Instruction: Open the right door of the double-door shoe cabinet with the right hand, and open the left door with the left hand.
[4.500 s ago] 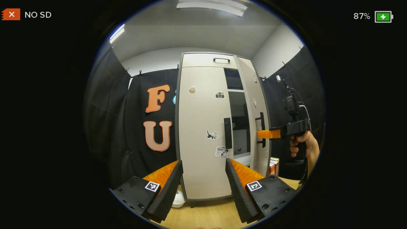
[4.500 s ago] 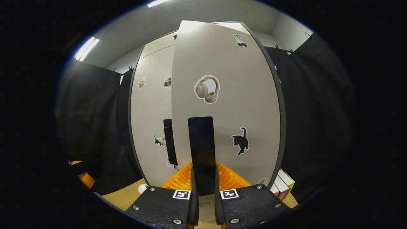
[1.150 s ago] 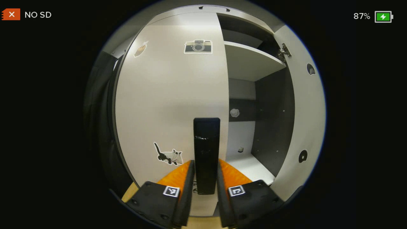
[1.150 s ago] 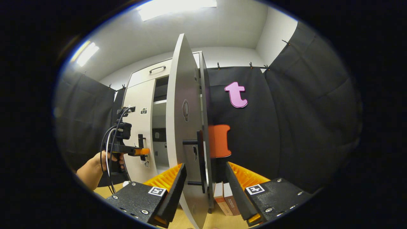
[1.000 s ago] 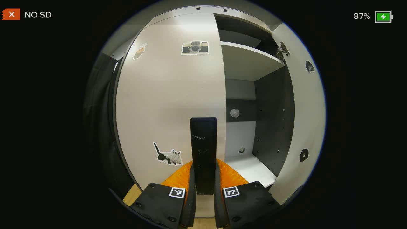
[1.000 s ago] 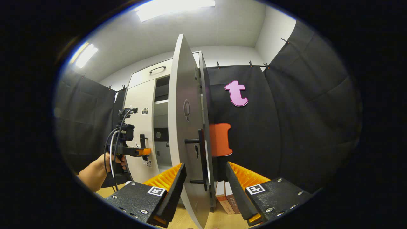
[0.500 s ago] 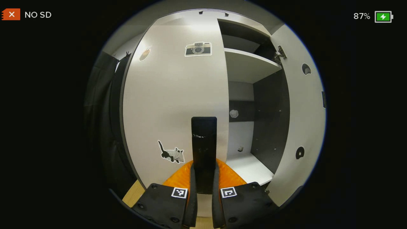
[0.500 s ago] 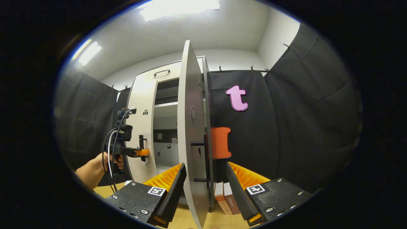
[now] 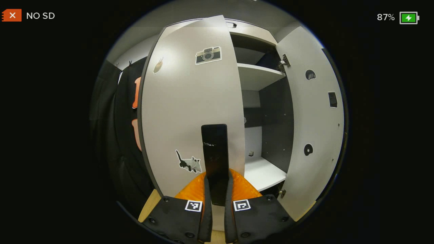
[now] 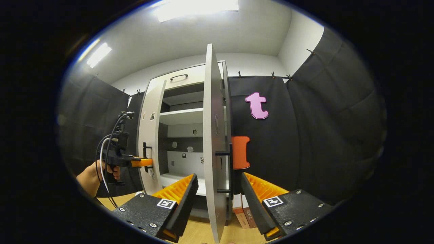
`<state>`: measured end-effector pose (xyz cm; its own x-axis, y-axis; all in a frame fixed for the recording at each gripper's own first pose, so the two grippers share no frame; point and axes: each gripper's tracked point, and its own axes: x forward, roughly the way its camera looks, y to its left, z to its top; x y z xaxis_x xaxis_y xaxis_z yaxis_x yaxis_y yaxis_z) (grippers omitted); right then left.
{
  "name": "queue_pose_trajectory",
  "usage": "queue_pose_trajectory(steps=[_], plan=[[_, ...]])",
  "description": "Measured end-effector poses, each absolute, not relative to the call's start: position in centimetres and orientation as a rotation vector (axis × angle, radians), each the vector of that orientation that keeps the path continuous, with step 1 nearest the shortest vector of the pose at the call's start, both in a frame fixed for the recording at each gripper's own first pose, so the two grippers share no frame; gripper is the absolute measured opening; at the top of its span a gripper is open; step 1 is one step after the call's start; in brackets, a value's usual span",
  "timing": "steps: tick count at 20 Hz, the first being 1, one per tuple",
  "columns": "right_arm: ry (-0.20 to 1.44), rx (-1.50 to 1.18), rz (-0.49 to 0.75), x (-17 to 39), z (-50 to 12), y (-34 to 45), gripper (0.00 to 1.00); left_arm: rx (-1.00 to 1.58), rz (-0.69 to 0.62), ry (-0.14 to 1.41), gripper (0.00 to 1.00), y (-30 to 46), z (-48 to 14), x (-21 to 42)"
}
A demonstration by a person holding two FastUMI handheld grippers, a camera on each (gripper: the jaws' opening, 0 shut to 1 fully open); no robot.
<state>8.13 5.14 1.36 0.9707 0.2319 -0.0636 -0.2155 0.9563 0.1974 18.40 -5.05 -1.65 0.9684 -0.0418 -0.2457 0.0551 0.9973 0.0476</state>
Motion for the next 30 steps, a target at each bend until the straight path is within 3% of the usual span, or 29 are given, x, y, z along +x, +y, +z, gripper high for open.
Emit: queue_pose_trajectory(steps=[14, 23, 30], plan=[[0.065, 0.221, 0.212, 7.1, 1.9, 4.5, 0.78, 0.050, -0.032, 0.256, 0.17, -2.5, -0.8, 14.9], [0.088, 0.223, 0.274, 7.5, 1.9, 8.9, 0.78, 0.044, -0.004, 0.231, 0.17, 0.8, -0.3, 12.1], [0.096, 0.228, 0.309, 7.2, 2.2, 12.6, 0.78, 0.029, 0.083, 0.217, 0.11, 5.8, 0.4, 10.6]])
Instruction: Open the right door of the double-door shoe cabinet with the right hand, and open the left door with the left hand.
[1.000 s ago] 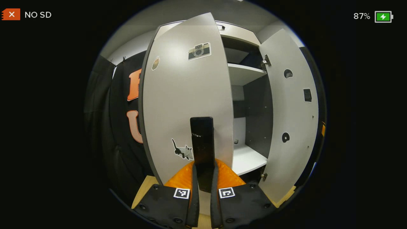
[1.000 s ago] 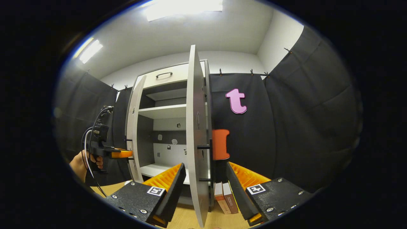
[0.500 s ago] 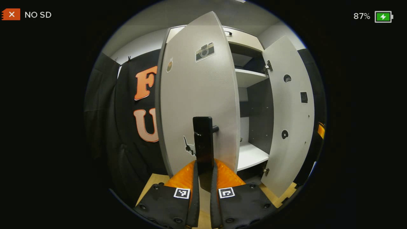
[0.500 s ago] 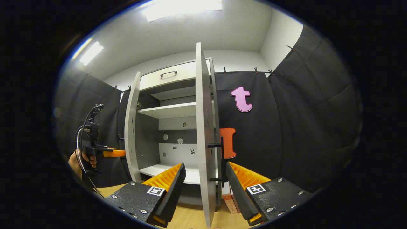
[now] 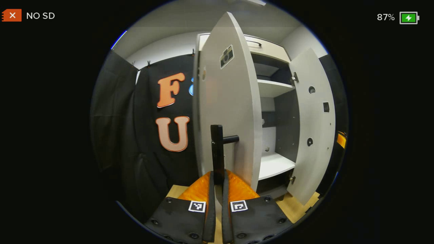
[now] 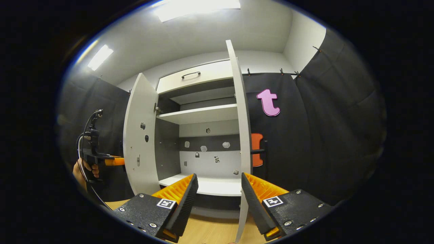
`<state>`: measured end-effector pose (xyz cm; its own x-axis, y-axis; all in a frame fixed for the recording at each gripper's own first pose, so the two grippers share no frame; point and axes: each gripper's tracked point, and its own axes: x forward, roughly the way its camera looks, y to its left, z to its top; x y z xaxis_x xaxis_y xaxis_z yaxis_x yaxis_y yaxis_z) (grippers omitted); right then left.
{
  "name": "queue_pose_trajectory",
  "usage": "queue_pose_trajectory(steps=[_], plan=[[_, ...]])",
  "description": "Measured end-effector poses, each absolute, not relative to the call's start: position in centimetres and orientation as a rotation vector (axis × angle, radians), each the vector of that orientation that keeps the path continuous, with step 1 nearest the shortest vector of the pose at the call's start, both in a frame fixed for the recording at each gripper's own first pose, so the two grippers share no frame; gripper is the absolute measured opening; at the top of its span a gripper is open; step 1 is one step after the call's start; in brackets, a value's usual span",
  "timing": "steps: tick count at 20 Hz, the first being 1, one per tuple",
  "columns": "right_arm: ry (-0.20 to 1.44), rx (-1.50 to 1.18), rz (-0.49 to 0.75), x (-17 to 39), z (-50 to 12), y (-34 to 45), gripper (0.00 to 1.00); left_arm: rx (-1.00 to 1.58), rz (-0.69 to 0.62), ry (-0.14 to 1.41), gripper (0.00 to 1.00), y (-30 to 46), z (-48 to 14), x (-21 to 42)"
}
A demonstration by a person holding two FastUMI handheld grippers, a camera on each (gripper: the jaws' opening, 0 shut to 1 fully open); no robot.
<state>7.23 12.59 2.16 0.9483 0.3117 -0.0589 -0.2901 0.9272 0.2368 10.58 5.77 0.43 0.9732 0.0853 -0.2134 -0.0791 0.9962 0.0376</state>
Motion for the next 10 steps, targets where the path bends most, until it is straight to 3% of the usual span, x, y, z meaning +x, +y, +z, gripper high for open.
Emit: queue_pose_trajectory(steps=[8, 10], plan=[[0.089, 0.212, 0.352, 6.3, 3.5, 17.3, 0.78, 0.038, 0.159, 0.196, 0.08, 12.4, 0.1, 7.1], [0.083, 0.204, 0.363, 6.0, 3.8, 18.2, 0.78, 0.021, 0.122, 0.202, 0.08, 12.1, -0.4, 5.9]])
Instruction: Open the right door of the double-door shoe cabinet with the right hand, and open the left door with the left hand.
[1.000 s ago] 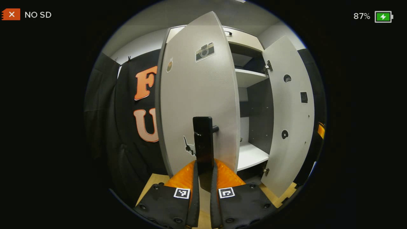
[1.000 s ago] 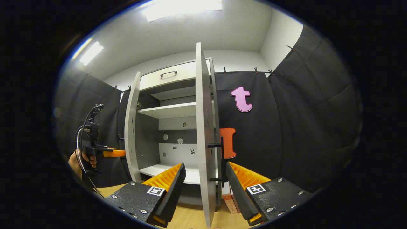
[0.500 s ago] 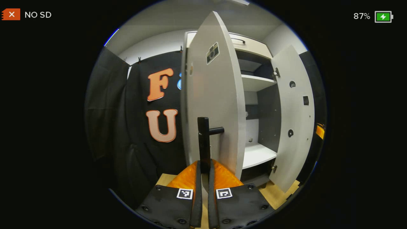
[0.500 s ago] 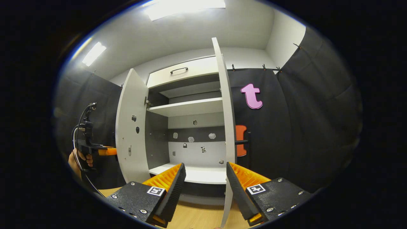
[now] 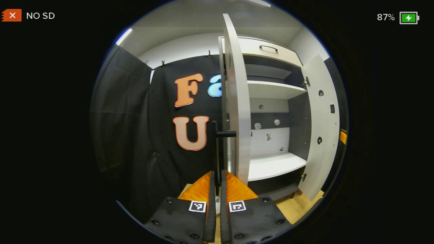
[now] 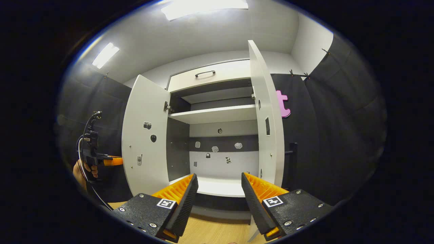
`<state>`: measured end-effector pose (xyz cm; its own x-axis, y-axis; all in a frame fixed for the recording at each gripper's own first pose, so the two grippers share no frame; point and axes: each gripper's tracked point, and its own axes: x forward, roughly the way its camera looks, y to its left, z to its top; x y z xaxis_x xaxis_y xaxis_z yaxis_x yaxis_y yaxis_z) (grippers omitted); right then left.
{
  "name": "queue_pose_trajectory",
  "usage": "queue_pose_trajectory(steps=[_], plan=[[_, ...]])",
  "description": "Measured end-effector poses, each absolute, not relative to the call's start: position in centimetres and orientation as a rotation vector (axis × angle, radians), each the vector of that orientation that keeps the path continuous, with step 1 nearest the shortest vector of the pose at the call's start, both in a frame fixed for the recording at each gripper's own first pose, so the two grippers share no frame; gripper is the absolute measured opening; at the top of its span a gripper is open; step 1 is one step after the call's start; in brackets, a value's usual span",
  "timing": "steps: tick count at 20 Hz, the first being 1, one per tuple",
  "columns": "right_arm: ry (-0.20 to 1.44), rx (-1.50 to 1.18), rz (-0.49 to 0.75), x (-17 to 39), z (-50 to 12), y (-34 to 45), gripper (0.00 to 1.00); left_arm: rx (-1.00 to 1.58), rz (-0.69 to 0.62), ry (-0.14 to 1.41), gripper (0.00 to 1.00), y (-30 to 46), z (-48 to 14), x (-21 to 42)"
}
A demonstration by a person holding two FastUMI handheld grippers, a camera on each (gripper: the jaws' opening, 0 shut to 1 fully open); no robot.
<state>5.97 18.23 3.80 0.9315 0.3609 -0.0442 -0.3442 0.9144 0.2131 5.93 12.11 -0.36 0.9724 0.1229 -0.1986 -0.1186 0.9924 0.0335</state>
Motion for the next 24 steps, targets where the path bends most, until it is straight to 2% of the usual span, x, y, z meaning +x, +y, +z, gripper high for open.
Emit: queue_pose_trajectory(steps=[1, 2, 5, 7, 12, 13, 14, 15, 16, 17, 18, 24], plan=[[0.079, 0.203, 0.368, 5.7, 4.0, 18.6, 0.78, 0.021, 0.105, 0.191, 0.08, 11.8, -0.3, 5.5], [0.076, 0.200, 0.371, 5.3, 4.1, 19.0, 0.78, 0.027, 0.096, 0.180, 0.03, 11.5, 0.0, 5.0], [0.057, 0.166, 0.358, 4.3, 4.6, 19.4, 0.78, 0.005, 0.067, 0.160, 0.04, 10.3, 0.6, 4.1], [0.038, 0.150, 0.347, 3.7, 5.2, 19.5, 0.78, 0.002, 0.034, 0.139, 0.10, 8.9, 1.2, 3.4], [0.012, 0.148, 0.346, 2.3, 6.0, 19.5, 0.79, 0.057, 0.014, 0.065, 0.51, 6.3, 3.0, 1.4], [0.004, 0.152, 0.344, 2.1, 6.1, 19.6, 0.86, 0.060, 0.023, 0.052, 0.59, 5.9, 3.2, 1.2], [0.003, 0.159, 0.343, 1.9, 6.1, 19.5, 0.82, 0.058, 0.033, 0.042, 0.68, 5.6, 3.5, 0.9], [0.008, 0.166, 0.339, 1.8, 5.9, 19.2, 0.82, 0.055, 0.038, 0.033, 0.76, 5.0, 3.6, 0.7], [0.014, 0.167, 0.335, 1.9, 5.8, 19.0, 0.83, 0.056, 0.038, 0.027, 0.77, 4.5, 3.8, 0.4], [0.014, 0.163, 0.333, 1.9, 5.8, 18.9, 0.87, 0.061, 0.042, 0.016, 0.85, 4.3, 3.9, 0.3], [0.010, 0.155, 0.329, 1.9, 5.8, 18.7, 0.88, 0.067, 0.041, 0.008, 0.82, 3.9, 4.1, 0.1], [-0.006, 0.145, 0.321, 1.9, 5.4, 18.1, 0.92, 0.092, 0.019, -0.025, 0.82, 1.0, 4.2, -0.5]])
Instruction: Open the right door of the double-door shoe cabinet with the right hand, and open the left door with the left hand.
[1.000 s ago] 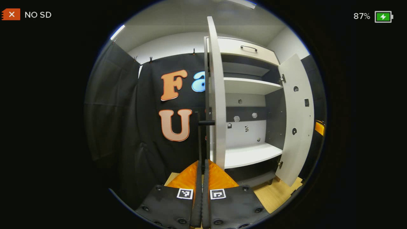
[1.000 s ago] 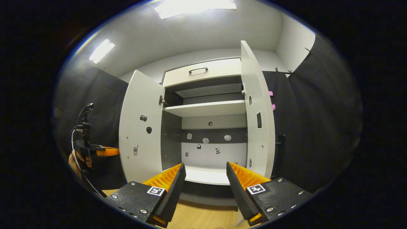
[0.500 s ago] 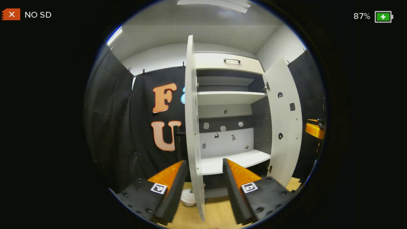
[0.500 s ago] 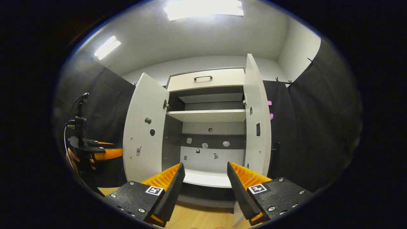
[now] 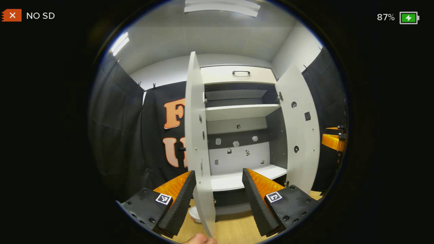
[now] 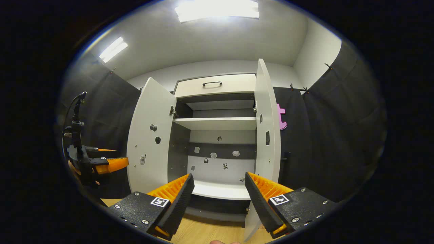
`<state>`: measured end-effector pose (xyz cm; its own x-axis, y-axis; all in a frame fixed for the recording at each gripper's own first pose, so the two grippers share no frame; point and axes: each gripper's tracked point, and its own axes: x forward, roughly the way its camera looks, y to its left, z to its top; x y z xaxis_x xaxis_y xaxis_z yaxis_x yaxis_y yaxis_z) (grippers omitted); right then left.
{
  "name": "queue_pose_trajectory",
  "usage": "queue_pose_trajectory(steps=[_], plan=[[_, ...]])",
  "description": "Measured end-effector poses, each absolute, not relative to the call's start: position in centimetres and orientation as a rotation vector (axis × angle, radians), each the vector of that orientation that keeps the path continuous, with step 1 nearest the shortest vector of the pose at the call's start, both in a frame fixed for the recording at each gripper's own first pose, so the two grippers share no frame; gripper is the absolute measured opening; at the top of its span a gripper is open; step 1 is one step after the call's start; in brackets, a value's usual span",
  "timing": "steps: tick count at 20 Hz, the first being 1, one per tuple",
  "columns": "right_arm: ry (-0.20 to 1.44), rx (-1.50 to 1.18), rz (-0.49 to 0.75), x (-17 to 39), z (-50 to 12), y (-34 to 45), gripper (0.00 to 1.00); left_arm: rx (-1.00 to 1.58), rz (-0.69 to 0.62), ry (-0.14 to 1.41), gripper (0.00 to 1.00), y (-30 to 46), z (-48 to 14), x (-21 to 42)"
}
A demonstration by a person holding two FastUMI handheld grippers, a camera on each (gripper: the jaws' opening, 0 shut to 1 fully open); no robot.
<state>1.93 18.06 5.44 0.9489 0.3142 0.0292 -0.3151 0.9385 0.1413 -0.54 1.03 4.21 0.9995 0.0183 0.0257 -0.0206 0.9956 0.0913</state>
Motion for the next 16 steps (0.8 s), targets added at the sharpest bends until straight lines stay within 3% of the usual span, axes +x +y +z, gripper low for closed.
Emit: queue_pose_trajectory(steps=[16], plan=[[-0.007, 0.111, 0.306, 3.3, 4.6, 17.0, 0.92, 0.079, 0.095, -0.122, 0.82, 1.2, 7.7, 0.1]])
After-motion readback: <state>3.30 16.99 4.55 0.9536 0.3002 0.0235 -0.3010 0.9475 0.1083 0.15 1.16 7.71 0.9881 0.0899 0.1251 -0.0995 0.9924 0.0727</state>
